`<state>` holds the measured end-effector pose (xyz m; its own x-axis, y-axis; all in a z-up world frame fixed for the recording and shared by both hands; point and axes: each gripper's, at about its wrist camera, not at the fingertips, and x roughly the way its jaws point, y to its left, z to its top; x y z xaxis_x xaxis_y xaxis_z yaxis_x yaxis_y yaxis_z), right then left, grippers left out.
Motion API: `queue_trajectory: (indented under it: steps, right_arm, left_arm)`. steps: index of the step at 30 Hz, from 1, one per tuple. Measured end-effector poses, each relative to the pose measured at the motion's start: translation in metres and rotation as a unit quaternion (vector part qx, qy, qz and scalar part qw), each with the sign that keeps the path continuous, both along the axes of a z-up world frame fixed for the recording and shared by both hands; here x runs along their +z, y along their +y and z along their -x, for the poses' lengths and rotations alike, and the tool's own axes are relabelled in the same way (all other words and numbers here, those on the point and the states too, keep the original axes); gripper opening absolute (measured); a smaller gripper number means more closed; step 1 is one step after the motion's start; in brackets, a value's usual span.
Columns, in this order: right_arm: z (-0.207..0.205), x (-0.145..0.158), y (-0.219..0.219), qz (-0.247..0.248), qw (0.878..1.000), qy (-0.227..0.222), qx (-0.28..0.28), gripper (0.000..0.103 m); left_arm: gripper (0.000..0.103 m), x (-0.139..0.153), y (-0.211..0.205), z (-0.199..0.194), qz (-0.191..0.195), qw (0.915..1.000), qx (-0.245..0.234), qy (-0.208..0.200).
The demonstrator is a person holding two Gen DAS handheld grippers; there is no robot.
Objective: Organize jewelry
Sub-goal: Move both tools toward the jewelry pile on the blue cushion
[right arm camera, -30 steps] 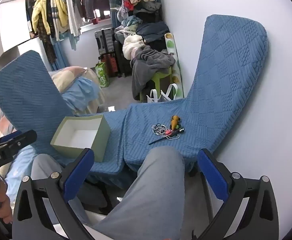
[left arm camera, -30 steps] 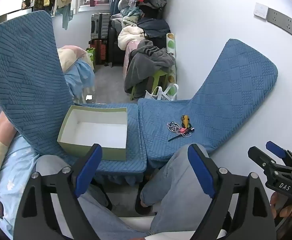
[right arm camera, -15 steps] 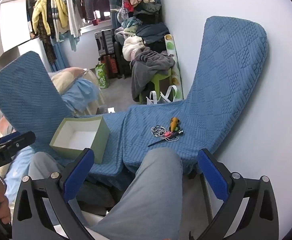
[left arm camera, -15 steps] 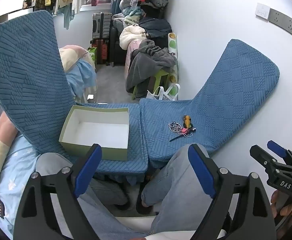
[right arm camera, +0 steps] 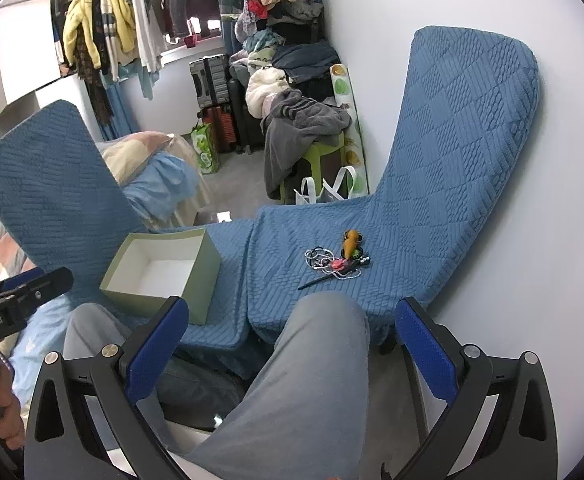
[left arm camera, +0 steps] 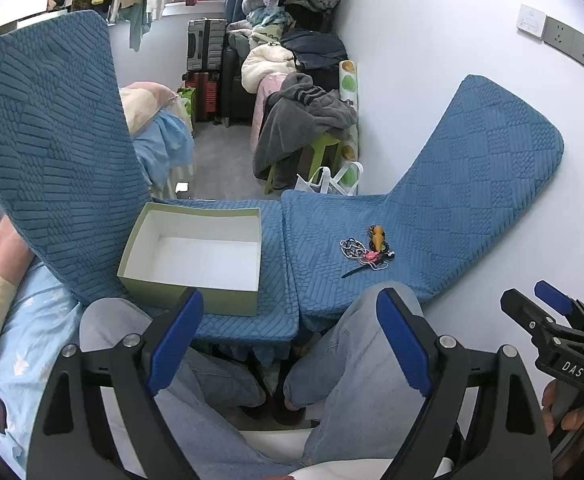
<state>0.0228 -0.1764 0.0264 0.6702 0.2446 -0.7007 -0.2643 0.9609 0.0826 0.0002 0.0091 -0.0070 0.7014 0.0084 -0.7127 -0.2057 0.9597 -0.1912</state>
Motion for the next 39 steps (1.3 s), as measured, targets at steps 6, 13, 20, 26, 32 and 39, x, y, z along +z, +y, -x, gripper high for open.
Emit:
queue_trajectory:
  steps: [6,13,20,26,32,39]
  right_arm:
    - [0.000,-0.002,0.002,0.002,1.000,-0.001,0.002,0.103]
    - [-0.004,-0.011,0.003,0.006,1.000,-0.001,0.000,0.103]
    - [-0.012,-0.023,0.003,0.008,1.000,0.002,0.005,0.103]
    - [-0.018,-0.043,0.000,0.017,1.000,0.001,0.003,0.103]
    - [-0.020,-0.057,0.000,0.024,1.000,0.008,0.004,0.103]
    - [-0.023,-0.064,0.003,0.016,1.000,0.012,0.009,0.103]
  left_arm:
    - [0.088,-0.002,0.000,0.000,0.000,1.0000,0.006,0.002]
    - [0.088,-0.012,0.000,-0.004,0.000,0.9999,0.007,0.010]
    - [0.088,-0.021,0.003,-0.012,0.000,0.9999,0.009,0.013]
    - [0.088,-0.030,0.003,-0.013,-0.003,0.9998,0.013,0.015]
    - [0.088,-0.045,0.005,-0.015,0.000,0.9995,0.013,0.028]
    - [0.088,-0.045,0.005,-0.017,-0.007,0.9994,0.013,0.030]
